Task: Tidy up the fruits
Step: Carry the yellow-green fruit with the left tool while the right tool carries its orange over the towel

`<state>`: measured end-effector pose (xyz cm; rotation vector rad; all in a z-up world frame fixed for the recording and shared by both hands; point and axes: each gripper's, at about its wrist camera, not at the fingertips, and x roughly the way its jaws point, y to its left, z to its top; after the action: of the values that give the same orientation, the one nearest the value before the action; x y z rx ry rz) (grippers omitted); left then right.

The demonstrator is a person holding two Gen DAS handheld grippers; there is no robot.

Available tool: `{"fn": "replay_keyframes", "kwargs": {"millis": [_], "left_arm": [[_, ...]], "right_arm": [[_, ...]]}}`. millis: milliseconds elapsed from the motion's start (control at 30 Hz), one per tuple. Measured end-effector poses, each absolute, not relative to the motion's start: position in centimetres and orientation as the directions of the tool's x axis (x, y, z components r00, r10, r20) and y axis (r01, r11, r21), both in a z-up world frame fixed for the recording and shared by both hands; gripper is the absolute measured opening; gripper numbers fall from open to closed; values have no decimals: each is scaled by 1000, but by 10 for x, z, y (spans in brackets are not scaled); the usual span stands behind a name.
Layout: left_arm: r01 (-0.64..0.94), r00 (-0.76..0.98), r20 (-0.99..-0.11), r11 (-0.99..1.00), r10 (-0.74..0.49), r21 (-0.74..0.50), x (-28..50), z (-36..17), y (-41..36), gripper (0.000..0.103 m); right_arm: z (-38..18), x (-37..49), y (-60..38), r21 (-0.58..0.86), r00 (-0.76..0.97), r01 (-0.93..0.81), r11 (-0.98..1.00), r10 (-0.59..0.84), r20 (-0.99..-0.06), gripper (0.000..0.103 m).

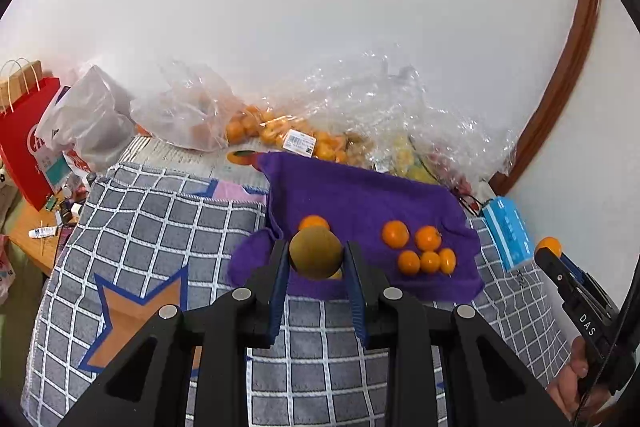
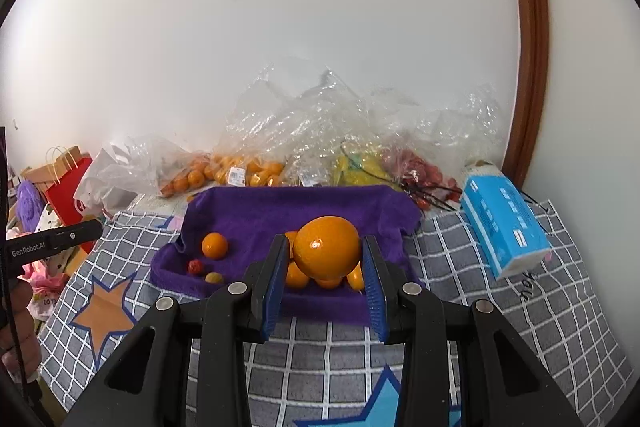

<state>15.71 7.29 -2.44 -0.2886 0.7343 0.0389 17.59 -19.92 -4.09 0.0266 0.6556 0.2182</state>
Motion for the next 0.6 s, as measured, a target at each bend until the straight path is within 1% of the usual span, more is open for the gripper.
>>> {"fn": "replay_keyframes", "kwargs": {"millis": [600], "left_arm": [[-138,736,-674,958,-72,-252,195,-26,85,26]], "right_arm": [[-39,208,-187,82,775,-215,973,221,-592,36]]}}
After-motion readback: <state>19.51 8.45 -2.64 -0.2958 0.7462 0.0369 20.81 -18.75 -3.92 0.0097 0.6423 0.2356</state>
